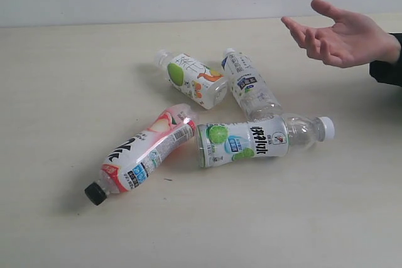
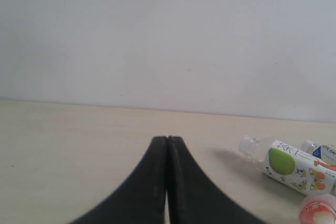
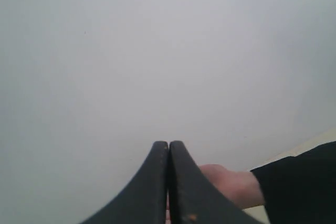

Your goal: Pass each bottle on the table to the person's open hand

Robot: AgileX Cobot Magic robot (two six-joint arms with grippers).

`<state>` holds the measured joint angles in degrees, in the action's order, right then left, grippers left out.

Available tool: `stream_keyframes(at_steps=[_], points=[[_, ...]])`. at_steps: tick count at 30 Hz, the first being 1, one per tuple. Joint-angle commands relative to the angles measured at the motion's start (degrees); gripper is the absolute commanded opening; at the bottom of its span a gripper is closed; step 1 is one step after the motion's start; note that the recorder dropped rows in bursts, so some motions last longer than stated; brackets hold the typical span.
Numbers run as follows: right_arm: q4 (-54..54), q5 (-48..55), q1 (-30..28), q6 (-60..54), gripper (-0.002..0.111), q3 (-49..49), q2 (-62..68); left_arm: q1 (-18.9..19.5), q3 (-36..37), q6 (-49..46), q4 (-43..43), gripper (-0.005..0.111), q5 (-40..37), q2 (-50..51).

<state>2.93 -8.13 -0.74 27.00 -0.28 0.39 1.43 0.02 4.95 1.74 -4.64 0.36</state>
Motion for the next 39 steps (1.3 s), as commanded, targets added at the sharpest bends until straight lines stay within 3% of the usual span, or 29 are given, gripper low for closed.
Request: stream_keyframes(at_steps=[1, 9, 17, 24, 28, 33, 39], points=[[0.0, 0.1, -0.2, -8.3, 0.0, 0.3, -0.4, -0.2, 0.0, -0.2, 0.3, 0.0, 0.0, -0.4], [0.1, -12.5, -0.2, -1.5, 0.0, -0.6, 0.0, -0.2, 0.0, -0.2, 0.3, 0.0, 0.0, -0.4], [-8.8, 0.6, 0.1, 2.8, 0.0, -16.4, 19.3, -0.2, 0.0, -0.2, 0.3, 0.0, 0.0, -0.4], [-19.2, 11.6, 8.1, 3.5, 0.0, -28.7, 39.2, -0.2, 0.0, -0.2, 0.3, 0.0, 0.0, -0.4], [-19.6, 17.0, 14.2, -5.0, 0.0, -35.0, 48.6, -0.2, 0.0, -0.2, 0.3, 0.0, 0.0, -0.4], [-19.2, 31.9, 21.3, -13.8, 0.0, -45.0, 61.3, -0.2, 0.0, -0.2, 0.3, 0.0, 0.0, -0.4], [-10.5, 44.1, 26.9, -32.3, 0.0, -56.6, 73.8, -0.2, 0.0, -0.2, 0.3, 0.0, 0.0, -0.4]])
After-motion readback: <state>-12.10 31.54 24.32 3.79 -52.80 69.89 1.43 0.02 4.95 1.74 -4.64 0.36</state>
